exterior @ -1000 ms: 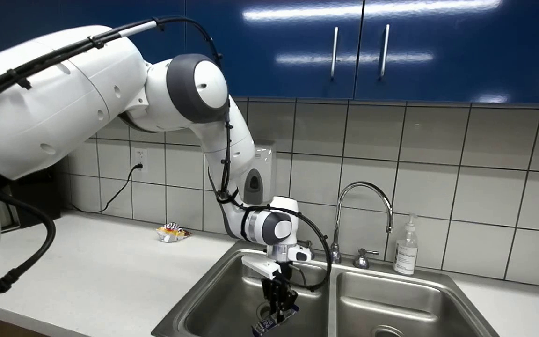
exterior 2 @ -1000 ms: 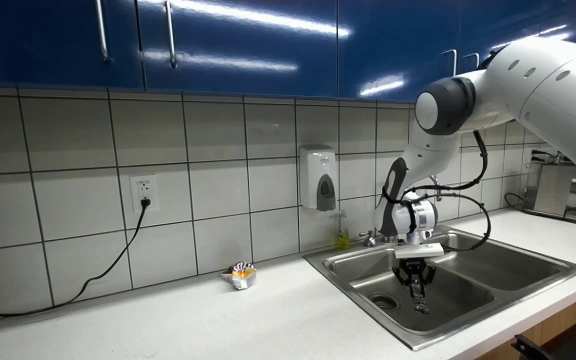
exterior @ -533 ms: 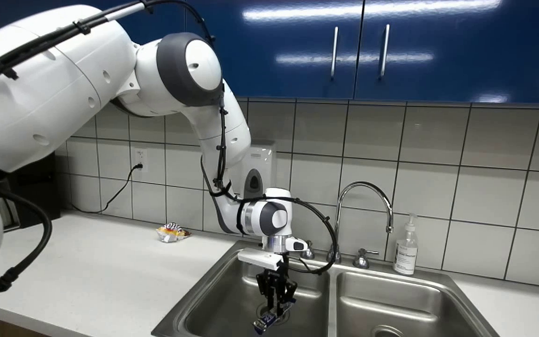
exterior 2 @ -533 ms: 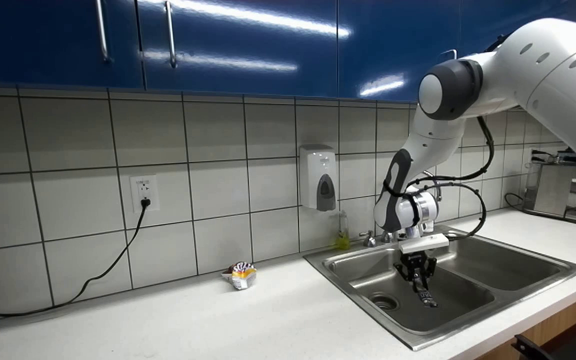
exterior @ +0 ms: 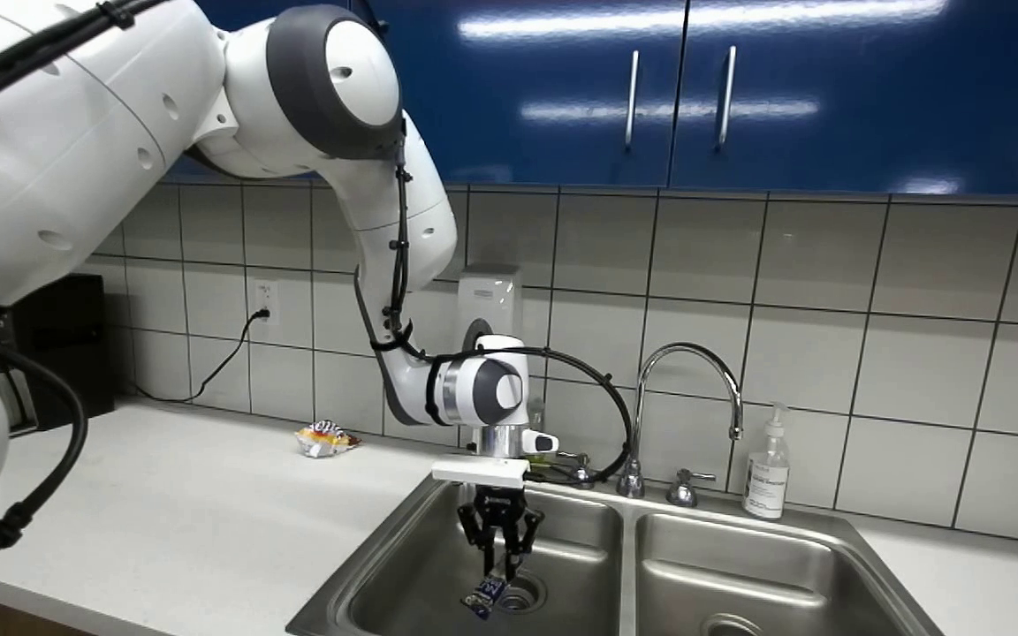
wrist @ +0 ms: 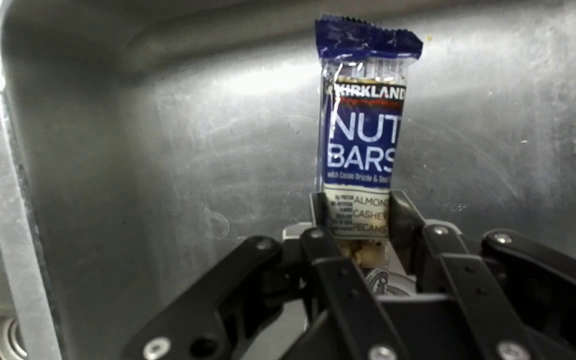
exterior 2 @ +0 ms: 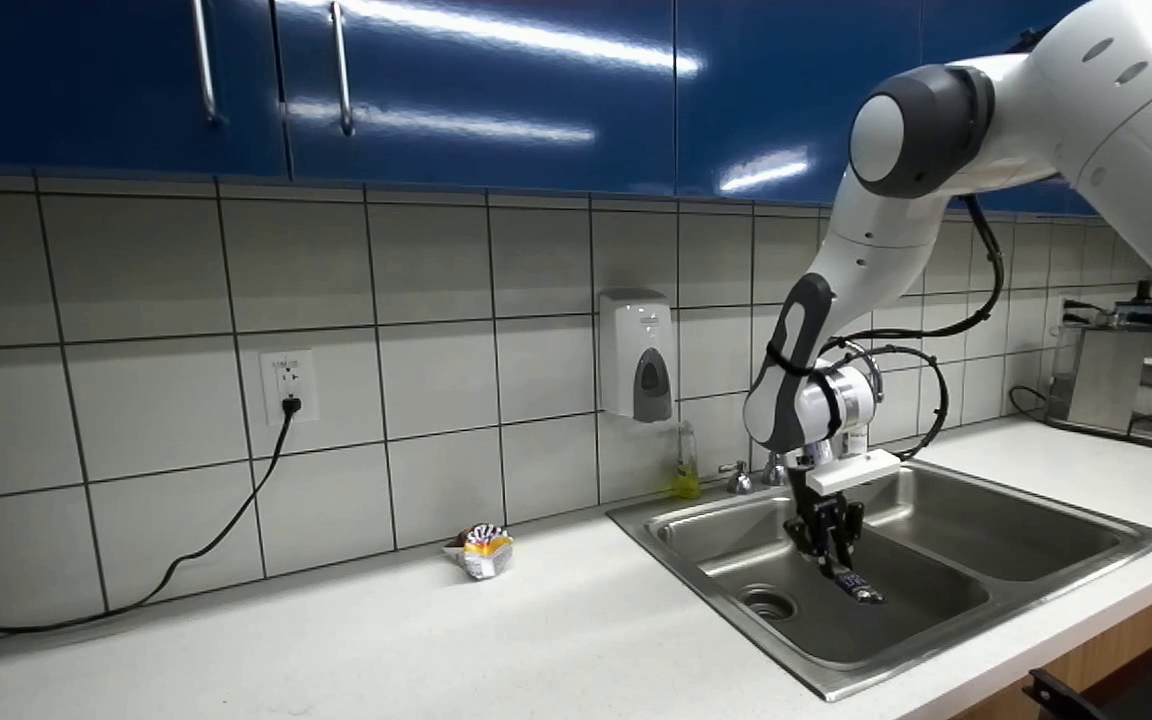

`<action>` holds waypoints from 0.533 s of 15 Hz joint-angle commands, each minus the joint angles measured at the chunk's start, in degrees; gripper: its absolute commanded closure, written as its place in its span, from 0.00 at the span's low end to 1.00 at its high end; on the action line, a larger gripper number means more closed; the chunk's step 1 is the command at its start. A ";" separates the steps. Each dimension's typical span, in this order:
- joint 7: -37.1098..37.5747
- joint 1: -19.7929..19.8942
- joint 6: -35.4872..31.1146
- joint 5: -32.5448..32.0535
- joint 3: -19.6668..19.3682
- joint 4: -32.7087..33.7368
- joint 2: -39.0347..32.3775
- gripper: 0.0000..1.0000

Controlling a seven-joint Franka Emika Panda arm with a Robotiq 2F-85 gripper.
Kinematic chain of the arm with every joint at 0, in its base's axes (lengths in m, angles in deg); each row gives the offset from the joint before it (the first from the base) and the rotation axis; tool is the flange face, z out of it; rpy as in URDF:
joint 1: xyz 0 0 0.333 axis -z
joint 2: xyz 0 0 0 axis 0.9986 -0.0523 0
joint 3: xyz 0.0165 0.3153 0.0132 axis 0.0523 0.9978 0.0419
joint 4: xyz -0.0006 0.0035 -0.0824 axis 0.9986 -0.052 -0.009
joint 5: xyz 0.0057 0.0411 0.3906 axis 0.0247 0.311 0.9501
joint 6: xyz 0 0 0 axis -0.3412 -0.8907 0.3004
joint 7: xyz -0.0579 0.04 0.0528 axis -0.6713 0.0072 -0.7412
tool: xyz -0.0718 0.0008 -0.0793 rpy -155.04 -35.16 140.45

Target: Pick the granola bar up from the sink and place it on the counter top to the left of the sink

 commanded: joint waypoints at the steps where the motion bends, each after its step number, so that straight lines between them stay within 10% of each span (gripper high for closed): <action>1: -3.78 0.06 -0.97 -3.06 1.06 -5.72 5.95 0.92; 8: -6.50 -1.26 -3.09 -6.84 2.57 -12.86 12.86 0.92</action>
